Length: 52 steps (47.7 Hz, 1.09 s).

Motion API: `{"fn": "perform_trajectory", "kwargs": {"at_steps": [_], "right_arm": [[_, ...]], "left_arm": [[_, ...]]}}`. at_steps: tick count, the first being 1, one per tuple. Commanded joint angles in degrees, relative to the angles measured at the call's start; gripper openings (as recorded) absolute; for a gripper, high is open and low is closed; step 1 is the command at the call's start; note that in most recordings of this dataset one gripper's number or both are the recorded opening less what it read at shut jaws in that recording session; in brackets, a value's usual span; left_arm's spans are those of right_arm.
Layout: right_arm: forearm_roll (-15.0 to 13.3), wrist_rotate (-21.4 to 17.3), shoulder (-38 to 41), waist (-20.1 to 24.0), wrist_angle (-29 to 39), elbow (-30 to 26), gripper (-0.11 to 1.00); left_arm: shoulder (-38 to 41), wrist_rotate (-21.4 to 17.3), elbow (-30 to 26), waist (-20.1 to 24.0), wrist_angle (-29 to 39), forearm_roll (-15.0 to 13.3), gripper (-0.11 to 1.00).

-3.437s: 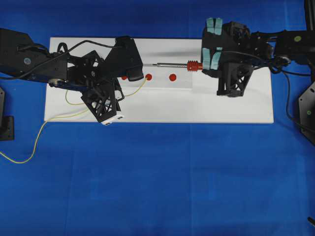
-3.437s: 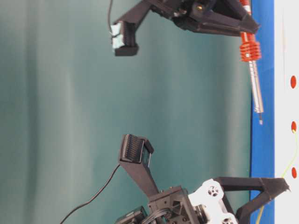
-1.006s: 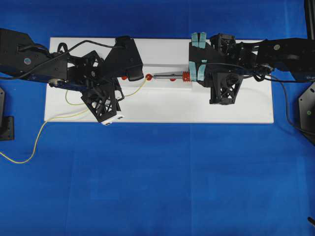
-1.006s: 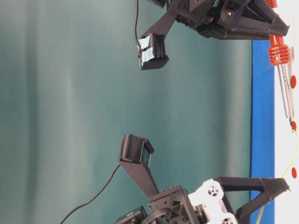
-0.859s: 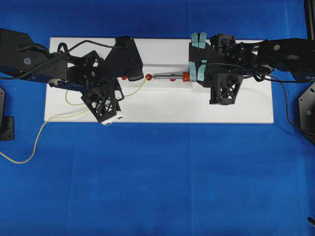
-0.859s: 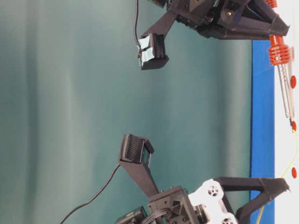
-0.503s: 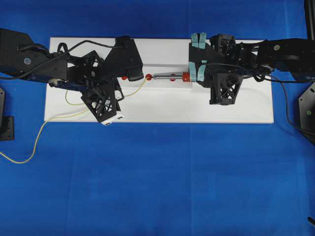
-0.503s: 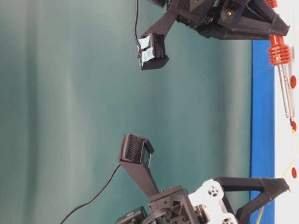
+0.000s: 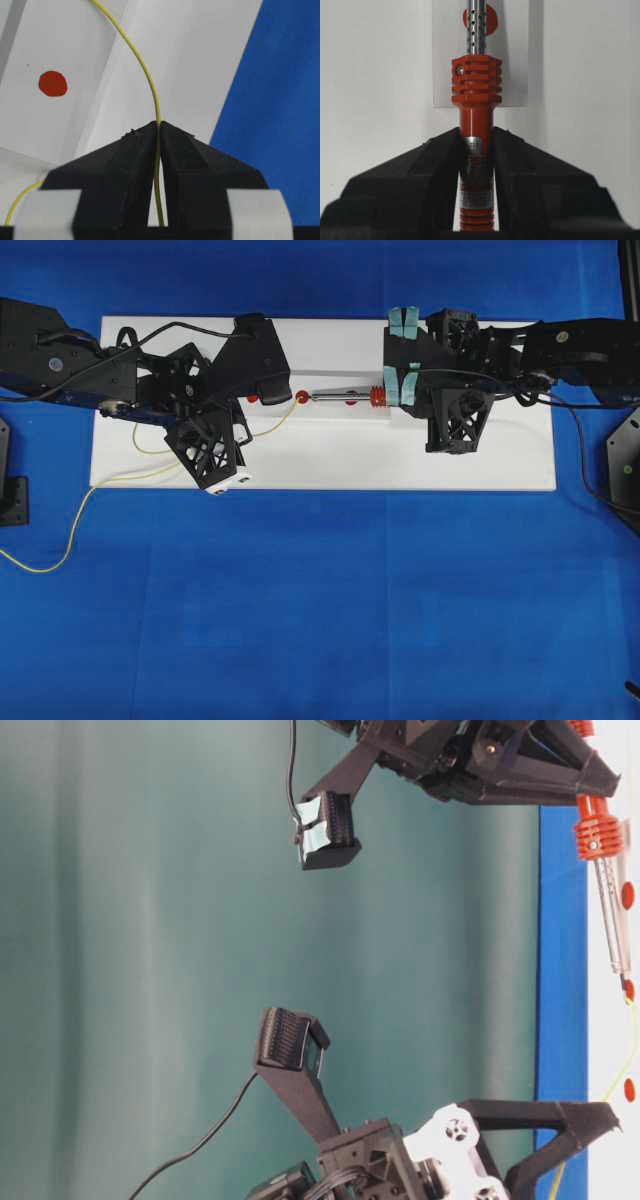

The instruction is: Touch the tip of the soldering iron to the tip of the solder at the mark.

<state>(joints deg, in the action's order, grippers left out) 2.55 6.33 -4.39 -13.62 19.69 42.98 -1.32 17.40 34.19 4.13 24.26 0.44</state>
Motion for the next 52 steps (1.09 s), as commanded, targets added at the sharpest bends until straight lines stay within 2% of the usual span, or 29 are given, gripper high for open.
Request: {"fn": "perform_trajectory", "kwargs": {"at_steps": [1,18,29,41,52], "right_arm": [[0.00,0.00,-0.62,0.18,-0.18,-1.41,0.06],[0.09,0.00,-0.62,0.18,-0.18,-1.32,0.06],[0.00,0.00,-0.62,0.18,-0.26,-1.32,0.06],[-0.09,0.00,-0.62,0.18,-0.44,-1.41,0.06],[-0.26,0.00,-3.52,0.18,-0.18,-0.88,0.06]], "left_arm": [[-0.79,0.00,-0.88,0.09,-0.18,0.18,0.02],[-1.76,-0.35,-0.70,0.09,-0.09,0.18,0.02],[-6.86,0.18,0.88,-0.88,0.44,0.18,0.02],[-13.71,0.53,5.01,-1.23,0.00,0.09,0.02],[-14.06,0.44,5.45,-1.23,-0.53,0.18,0.02]]}}
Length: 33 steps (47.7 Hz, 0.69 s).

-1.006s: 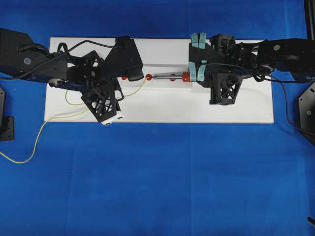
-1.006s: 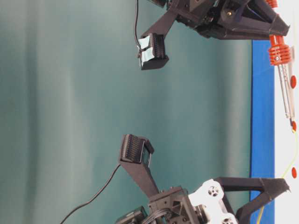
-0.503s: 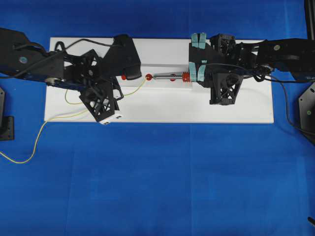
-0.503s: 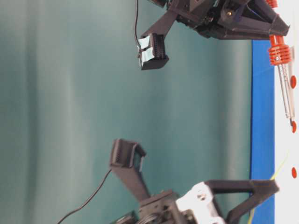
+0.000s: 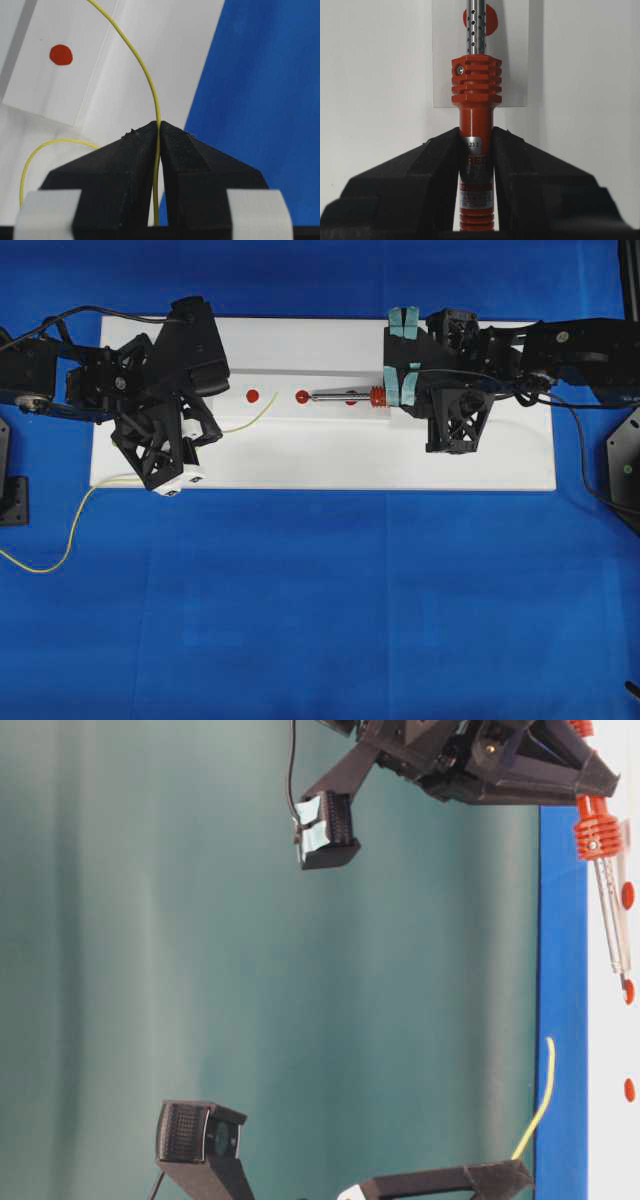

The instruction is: Touch the tip of the soldering iron to the tip of the solder at the mark.

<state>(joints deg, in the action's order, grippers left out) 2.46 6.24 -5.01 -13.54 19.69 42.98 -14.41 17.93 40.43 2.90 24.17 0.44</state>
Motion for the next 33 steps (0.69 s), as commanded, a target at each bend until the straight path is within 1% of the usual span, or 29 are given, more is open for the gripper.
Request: {"fn": "perform_trajectory", "kwargs": {"at_steps": [1,5,22,27,33], "right_arm": [[-0.18,0.09,-3.69,0.09,-0.18,-0.70,0.06],[-0.35,0.09,-6.50,0.00,-0.18,0.53,0.06],[-0.26,-0.09,-21.53,-1.41,-0.18,10.99,0.06],[-0.18,-0.09,-23.73,-1.49,0.44,12.39,0.06],[-0.26,-0.09,-23.82,-1.41,0.88,12.57,0.06]], "left_arm": [[-0.97,-0.18,-0.79,0.00,-0.44,0.09,0.02],[-0.97,-0.18,-0.79,0.00,-0.44,0.18,0.02],[-1.14,-0.18,-0.53,0.00,-0.44,0.09,0.02],[-0.88,-0.18,-0.79,0.00,-0.44,0.09,0.02],[-0.44,-0.09,-1.41,-0.18,-0.44,0.09,0.02]]}}
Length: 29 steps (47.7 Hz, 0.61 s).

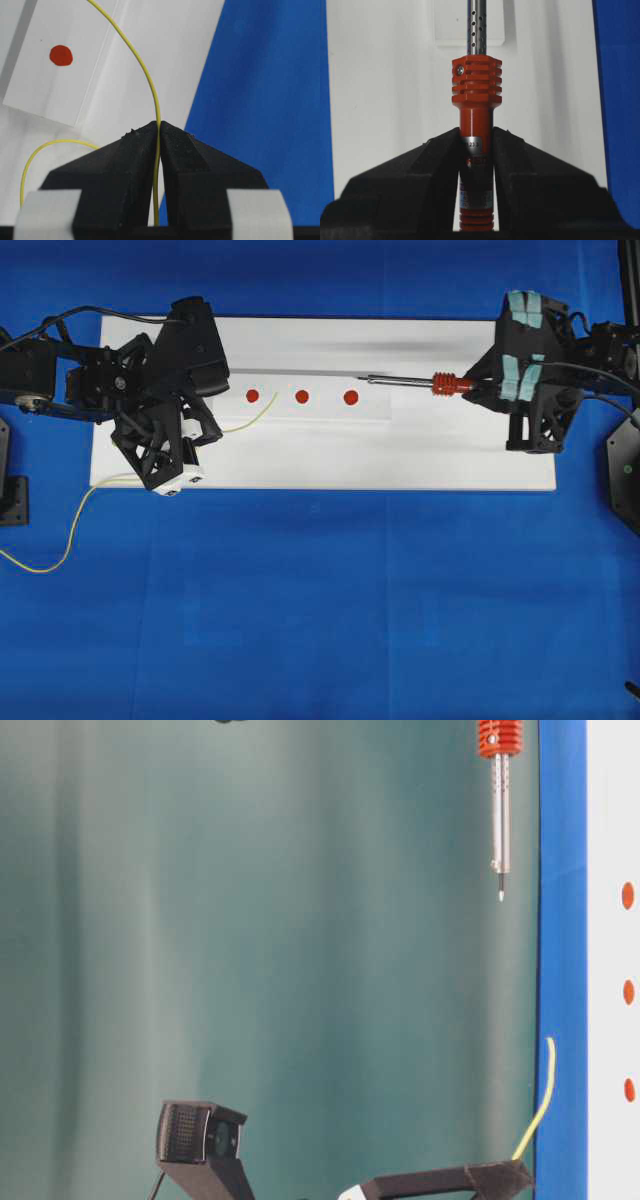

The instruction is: Touch the tip of the soldering iron to the tip of the solder at the mark.

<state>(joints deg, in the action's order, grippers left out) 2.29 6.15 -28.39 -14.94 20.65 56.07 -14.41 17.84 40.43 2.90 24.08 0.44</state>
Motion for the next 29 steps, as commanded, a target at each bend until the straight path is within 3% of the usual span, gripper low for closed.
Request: {"fn": "perform_trajectory", "kwargs": {"at_steps": [1,19,29], "right_arm": [[-0.09,0.00,-0.35,-0.09,-0.09,-0.53,0.06],[-0.18,0.09,1.05,-0.62,0.18,-0.44,0.06],[-0.26,0.18,2.20,-1.05,0.18,-0.26,0.06]], "left_arm": [[-0.26,0.00,-1.67,-0.18,-0.44,0.18,0.02],[14.94,-0.26,-16.70,-0.88,-0.26,0.09,0.02],[20.65,0.00,-21.45,-0.62,1.58,0.09,0.02]]}}
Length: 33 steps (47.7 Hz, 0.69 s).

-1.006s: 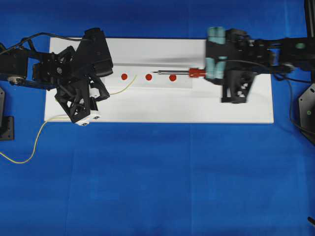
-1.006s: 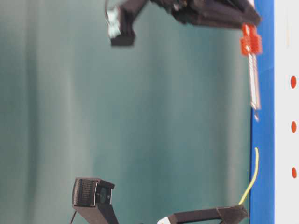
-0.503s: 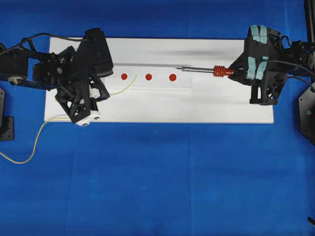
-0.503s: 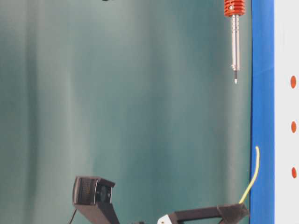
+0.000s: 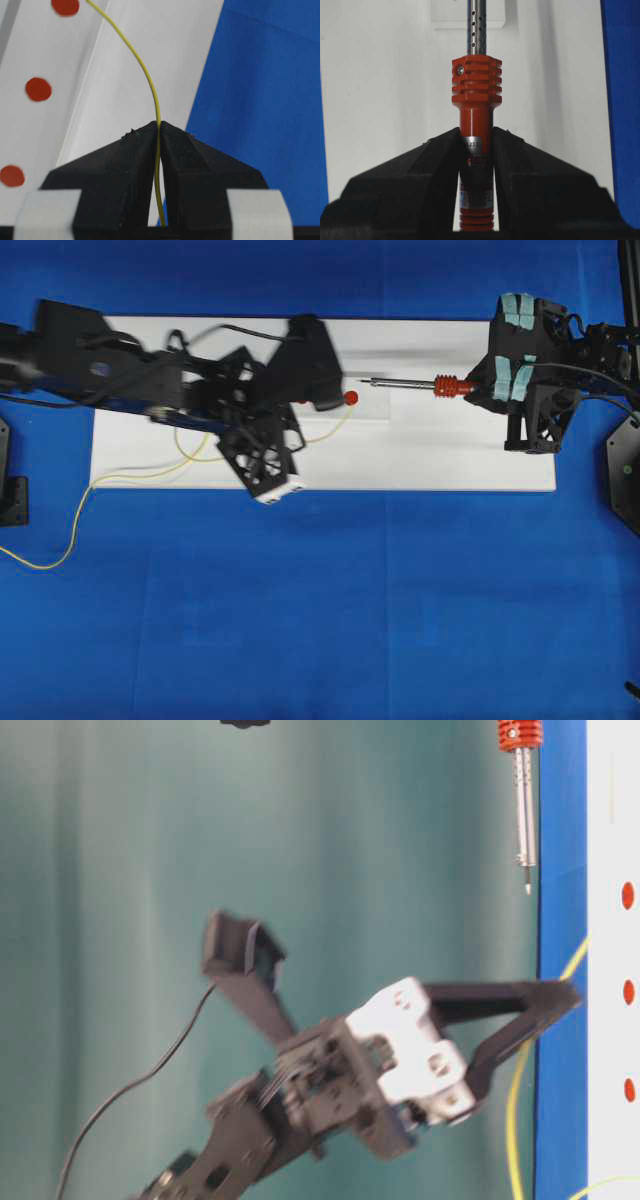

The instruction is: Touch the tip of the soldering iron to the tip of the solder at the mark.

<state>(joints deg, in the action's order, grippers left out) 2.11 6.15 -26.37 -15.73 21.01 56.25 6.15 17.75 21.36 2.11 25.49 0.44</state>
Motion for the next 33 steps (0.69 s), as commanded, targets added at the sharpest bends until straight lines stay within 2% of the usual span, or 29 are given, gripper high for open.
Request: {"fn": "perform_trajectory", "kwargs": {"at_steps": [1,33], "right_arm": [[-0.09,0.18,0.35,-0.35,-0.18,-0.44,0.06],[-0.09,0.18,2.64,-0.35,-0.53,-0.26,0.06]], "left_arm": [[0.35,0.09,-2.46,0.26,0.18,0.09,0.02],[1.14,0.26,-0.88,1.41,0.35,0.00,0.02]]}}
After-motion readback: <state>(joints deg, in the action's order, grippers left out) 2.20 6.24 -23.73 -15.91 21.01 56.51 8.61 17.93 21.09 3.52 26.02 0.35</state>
